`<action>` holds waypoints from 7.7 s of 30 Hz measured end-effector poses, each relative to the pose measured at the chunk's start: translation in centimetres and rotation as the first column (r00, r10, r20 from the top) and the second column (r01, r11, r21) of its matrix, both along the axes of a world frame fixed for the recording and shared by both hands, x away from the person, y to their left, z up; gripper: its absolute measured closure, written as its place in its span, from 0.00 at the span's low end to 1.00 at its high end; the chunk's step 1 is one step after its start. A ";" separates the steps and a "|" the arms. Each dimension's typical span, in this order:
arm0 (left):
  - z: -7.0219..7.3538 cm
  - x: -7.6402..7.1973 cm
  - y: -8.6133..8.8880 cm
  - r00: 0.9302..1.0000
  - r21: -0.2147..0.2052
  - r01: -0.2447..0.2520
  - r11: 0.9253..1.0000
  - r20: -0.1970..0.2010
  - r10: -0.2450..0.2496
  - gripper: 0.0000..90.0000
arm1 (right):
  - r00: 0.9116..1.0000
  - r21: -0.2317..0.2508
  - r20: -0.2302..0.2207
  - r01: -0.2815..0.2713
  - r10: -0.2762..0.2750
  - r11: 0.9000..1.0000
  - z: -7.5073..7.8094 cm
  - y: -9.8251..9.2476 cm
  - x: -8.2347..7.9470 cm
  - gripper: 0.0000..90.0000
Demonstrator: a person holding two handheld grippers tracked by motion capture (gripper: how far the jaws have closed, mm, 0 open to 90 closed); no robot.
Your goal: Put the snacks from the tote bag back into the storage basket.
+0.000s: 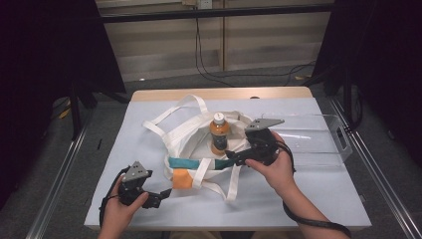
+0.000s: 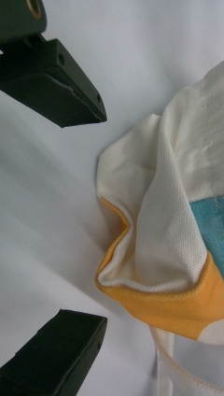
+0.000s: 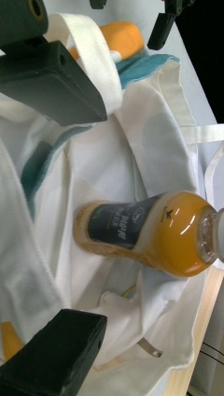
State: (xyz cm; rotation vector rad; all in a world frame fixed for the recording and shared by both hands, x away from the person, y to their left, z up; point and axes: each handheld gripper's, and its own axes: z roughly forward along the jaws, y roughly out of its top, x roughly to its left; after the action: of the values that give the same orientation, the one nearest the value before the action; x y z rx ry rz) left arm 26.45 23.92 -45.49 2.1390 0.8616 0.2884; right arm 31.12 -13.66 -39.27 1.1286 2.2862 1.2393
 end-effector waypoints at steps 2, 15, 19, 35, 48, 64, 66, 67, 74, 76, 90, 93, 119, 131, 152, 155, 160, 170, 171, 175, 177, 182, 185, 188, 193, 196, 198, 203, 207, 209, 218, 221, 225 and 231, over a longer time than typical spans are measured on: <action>0.0 0.0 0.0 1.000 0.000 0.000 1.000 0.000 0.000 0.04 | 1.000 -0.003 -0.004 0.004 -0.004 1.000 0.0 0.1 0.1 0.04; 0.1 0.0 0.3 1.000 -0.008 -0.010 1.000 0.003 0.010 0.04 | 0.999 0.003 -0.019 0.037 -0.037 0.999 -0.6 1.6 2.0 0.05; 0.1 0.1 0.4 1.000 -0.005 -0.009 1.000 0.004 0.009 0.04 | 0.999 -0.001 -0.020 0.039 -0.039 0.999 -0.8 2.0 2.5 0.06; 0.1 0.0 0.5 1.000 -0.005 -0.015 1.000 0.005 0.015 0.04 | 0.998 -0.033 -0.053 0.038 -0.040 0.999 -1.0 3.0 4.0 0.08; 0.2 0.1 0.6 1.000 -0.003 -0.021 1.000 0.009 0.021 0.04 | 0.997 -0.043 -0.060 0.050 -0.052 0.998 -1.3 3.9 5.1 0.12; 0.1 0.1 0.5 1.000 0.003 -0.013 1.000 0.008 0.013 0.04 | 0.992 -0.066 -0.090 0.083 -0.089 0.994 -1.4 4.7 6.4 0.20; 0.1 0.1 0.5 1.000 0.001 -0.015 1.000 0.009 0.015 0.04 | 0.992 -0.067 -0.087 0.086 -0.092 0.994 -1.4 4.8 6.5 0.21; 0.1 0.1 0.5 1.000 0.001 -0.015 1.000 0.008 0.015 0.04 | 0.991 -0.064 -0.090 0.089 -0.095 0.994 -1.4 4.8 6.6 0.21; 0.0 0.1 0.4 1.000 0.008 -0.012 1.000 0.007 0.012 0.04 | 0.992 -0.068 -0.089 0.083 -0.089 0.994 -1.5 4.8 6.9 0.24; 0.0 0.0 0.4 1.000 0.005 -0.013 1.000 0.002 0.013 0.04 | 0.992 -0.067 -0.088 0.083 -0.088 0.994 -1.5 4.8 7.0 0.24; -0.1 0.1 0.3 1.000 0.014 -0.007 1.000 0.000 0.007 0.04 | 0.992 -0.087 -0.096 0.068 -0.077 0.994 -1.1 5.2 7.3 0.30; -0.1 0.1 0.3 1.000 0.014 -0.007 1.000 0.000 0.007 0.04 | 0.992 -0.091 -0.100 0.065 -0.075 0.994 -1.0 5.4 7.4 0.31; 0.0 0.1 0.4 1.000 0.005 -0.012 1.000 0.005 0.012 0.04 | 0.960 -0.224 -0.265 0.031 -0.091 0.974 0.8 5.5 8.1 0.34; 0.0 0.2 0.3 1.000 0.009 -0.010 1.000 0.009 0.010 0.04 | 0.934 -0.284 -0.343 0.002 -0.103 0.959 1.7 4.3 8.4 0.34; 0.0 0.2 0.3 1.000 -0.010 -0.017 1.000 0.008 0.017 0.04 | 0.899 -0.347 -0.424 -0.052 -0.108 0.936 4.1 3.9 9.0 0.34; 0.0 0.2 0.3 1.000 -0.006 -0.013 1.000 0.007 0.013 0.04 | 0.899 -0.351 -0.427 -0.063 -0.099 0.934 4.6 3.9 9.1 0.34; 0.0 0.2 0.3 1.000 -0.008 -0.013 1.000 0.009 0.013 0.04 | 0.893 -0.360 -0.437 -0.069 -0.103 0.931 5.5 3.9 9.3 0.34; 0.1 0.2 0.4 1.000 -0.006 -0.015 1.000 0.004 0.015 0.04 | 0.882 -0.380 -0.459 -0.082 -0.111 0.921 7.0 4.1 9.6 0.34; 0.1 0.2 0.4 1.000 -0.006 -0.014 1.000 0.007 0.014 0.04 | 0.882 -0.383 -0.457 -0.084 -0.110 0.920 7.4 4.1 9.6 0.34; 0.2 0.2 0.4 1.000 -0.003 -0.012 1.000 0.009 0.012 0.04 | 0.881 -0.384 -0.460 -0.083 -0.113 0.920 8.1 4.1 9.8 0.34; 0.2 0.2 0.4 1.000 -0.004 -0.012 1.000 0.010 0.012 0.04 | 0.876 -0.387 -0.467 -0.081 -0.119 0.919 8.5 4.2 9.9 0.34; 0.2 0.2 0.3 1.000 -0.003 -0.010 1.000 0.010 0.010 0.04 | 0.873 -0.411 -0.470 -0.086 -0.131 0.907 9.5 4.4 10.0 0.34; 0.2 0.2 0.3 1.000 -0.003 -0.010 1.000 0.010 0.010 0.04 | 0.872 -0.417 -0.471 -0.085 -0.135 0.905 9.9 4.4 10.1 0.34; 0.2 0.1 0.3 1.000 -0.009 -0.015 1.000 0.006 0.015 0.04 | 0.875 -0.412 -0.466 -0.083 -0.132 0.908 10.7 4.3 10.2 0.34; 0.2 0.2 0.3 1.000 0.000 -0.010 1.000 0.010 0.010 0.04 | 0.876 -0.410 -0.464 -0.083 -0.129 0.908 11.3 4.3 10.2 0.34; 0.2 0.1 0.3 1.000 -0.005 -0.016 1.000 0.009 0.016 0.04 | 0.875 -0.407 -0.466 -0.082 -0.130 0.910 11.7 4.3 10.2 0.34; 0.2 0.1 0.3 1.000 -0.003 -0.015 1.000 0.011 0.015 0.04 | 0.867 -0.405 -0.478 -0.078 -0.139 0.911 12.1 4.2 10.2 0.34; 0.3 0.1 0.4 1.000 -0.005 -0.014 1.000 0.012 0.014 0.04 | 0.863 -0.414 -0.481 -0.071 -0.152 0.907 12.6 3.8 10.3 0.34; 0.3 0.1 0.4 1.000 0.001 -0.010 1.000 0.013 0.010 0.04 | 0.861 -0.419 -0.484 -0.071 -0.157 0.905 13.0 3.5 10.3 0.34; 0.3 0.1 0.4 1.000 0.001 -0.011 1.000 0.016 0.011 0.04 | 0.857 -0.421 -0.489 -0.066 -0.165 0.905 13.2 3.3 10.3 0.34; 0.3 0.1 0.3 1.000 -0.011 -0.007 1.000 0.016 0.007 0.04 | 0.853 -0.431 -0.491 -0.059 -0.179 0.901 14.0 2.1 10.2 0.34; 0.3 0.1 0.3 1.000 -0.001 -0.011 1.000 0.015 0.011 0.04 | 0.852 -0.434 -0.489 -0.055 -0.184 0.899 14.5 1.7 10.2 0.34; 0.3 0.1 0.3 1.000 -0.005 -0.011 1.000 0.017 0.011 0.04 | 0.850 -0.432 -0.490 -0.046 -0.192 0.901 14.9 1.1 10.1 0.34; 0.3 0.1 0.2 1.000 0.001 -0.012 1.000 0.015 0.012 0.04 | 0.843 -0.431 -0.497 -0.033 -0.207 0.902 15.1 0.3 10.0 0.34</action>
State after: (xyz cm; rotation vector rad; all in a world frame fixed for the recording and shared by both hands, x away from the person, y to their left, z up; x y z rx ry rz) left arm 26.56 24.15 -45.20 2.1310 0.8663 0.3112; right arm 41.13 -13.38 -24.13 1.5171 2.6635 0.3557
